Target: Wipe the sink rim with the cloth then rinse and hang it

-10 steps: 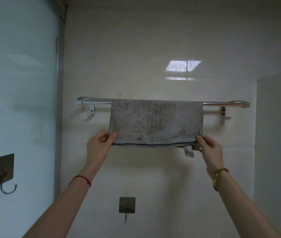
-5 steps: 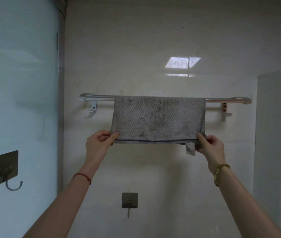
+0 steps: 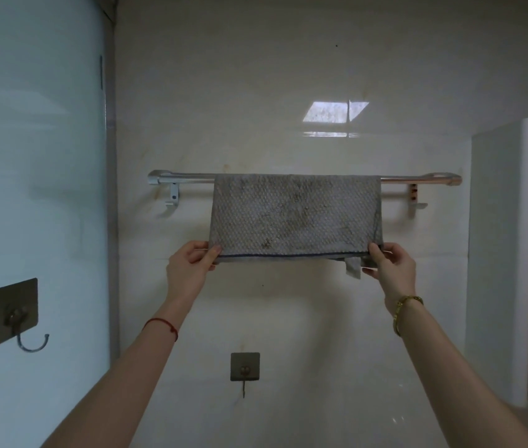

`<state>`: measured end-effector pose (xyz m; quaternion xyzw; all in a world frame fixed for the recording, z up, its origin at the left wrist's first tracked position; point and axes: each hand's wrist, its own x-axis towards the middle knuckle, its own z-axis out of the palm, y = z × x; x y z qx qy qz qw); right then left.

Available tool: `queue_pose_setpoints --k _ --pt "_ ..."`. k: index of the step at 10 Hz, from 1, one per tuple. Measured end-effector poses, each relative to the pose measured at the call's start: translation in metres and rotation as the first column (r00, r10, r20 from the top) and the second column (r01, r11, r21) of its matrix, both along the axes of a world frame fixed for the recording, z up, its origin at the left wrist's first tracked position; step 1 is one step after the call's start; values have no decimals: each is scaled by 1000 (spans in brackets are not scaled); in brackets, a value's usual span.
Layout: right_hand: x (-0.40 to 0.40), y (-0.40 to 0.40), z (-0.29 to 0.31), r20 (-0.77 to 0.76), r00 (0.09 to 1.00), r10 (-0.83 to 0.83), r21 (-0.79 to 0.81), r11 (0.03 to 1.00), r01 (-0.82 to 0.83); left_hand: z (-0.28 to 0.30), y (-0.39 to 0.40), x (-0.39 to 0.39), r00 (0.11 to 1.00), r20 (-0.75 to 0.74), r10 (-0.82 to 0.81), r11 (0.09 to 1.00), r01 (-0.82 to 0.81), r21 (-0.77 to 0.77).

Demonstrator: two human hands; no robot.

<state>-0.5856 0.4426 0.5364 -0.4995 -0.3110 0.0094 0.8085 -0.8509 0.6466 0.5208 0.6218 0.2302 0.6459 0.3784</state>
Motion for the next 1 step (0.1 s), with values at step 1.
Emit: queue_pose_setpoints --k 1 --pt "2 -5 -3 8 1000 10 -37 999 -9 -2 -6 -4 1000 -9 -2 1000 2 9"
